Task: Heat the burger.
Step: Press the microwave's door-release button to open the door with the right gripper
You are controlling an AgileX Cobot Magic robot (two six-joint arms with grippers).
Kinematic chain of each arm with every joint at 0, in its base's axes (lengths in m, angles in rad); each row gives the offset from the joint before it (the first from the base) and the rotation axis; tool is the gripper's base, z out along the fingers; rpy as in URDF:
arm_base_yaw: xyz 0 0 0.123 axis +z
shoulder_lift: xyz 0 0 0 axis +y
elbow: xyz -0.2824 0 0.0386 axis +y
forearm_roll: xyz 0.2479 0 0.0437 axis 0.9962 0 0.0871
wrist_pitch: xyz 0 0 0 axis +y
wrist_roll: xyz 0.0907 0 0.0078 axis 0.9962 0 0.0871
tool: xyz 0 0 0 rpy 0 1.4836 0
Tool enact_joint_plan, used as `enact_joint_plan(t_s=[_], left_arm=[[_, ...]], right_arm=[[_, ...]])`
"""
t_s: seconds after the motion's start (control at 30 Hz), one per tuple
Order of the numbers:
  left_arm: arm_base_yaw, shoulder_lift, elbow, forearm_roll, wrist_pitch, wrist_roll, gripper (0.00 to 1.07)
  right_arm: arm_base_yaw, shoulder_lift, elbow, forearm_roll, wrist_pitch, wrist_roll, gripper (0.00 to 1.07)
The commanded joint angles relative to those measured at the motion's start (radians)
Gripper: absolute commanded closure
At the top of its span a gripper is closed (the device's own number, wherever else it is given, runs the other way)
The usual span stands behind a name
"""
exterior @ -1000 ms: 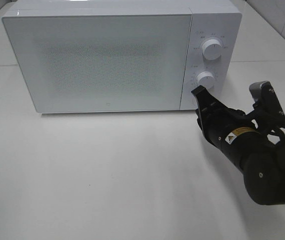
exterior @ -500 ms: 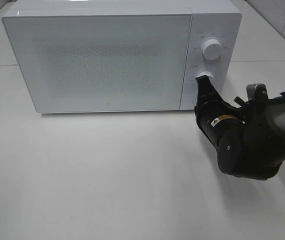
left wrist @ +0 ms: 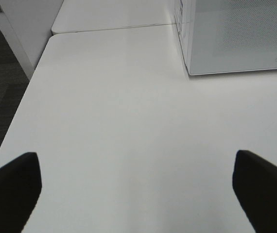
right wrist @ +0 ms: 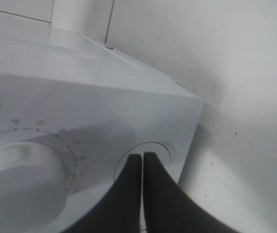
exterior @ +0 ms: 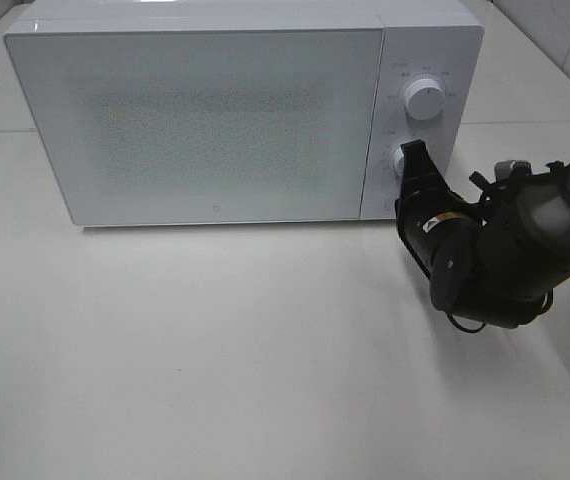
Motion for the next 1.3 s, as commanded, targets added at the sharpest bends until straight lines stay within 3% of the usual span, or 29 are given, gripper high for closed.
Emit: enact_joint_plan(t_s=[0.03, 1.3], left_arm=[[-0.008, -0.019, 0.003, -0.013, -0.007, 0.0, 0.07], [-0.008, -0.019, 0.003, -0.013, -0.007, 0.001, 0.07]], right_arm=[[-0.006, 0.019, -0.009, -0.025, 0.014, 0.018, 1.07], [-0.006, 0.046, -0.067, -0.077, -0.103, 0.053, 1.07]])
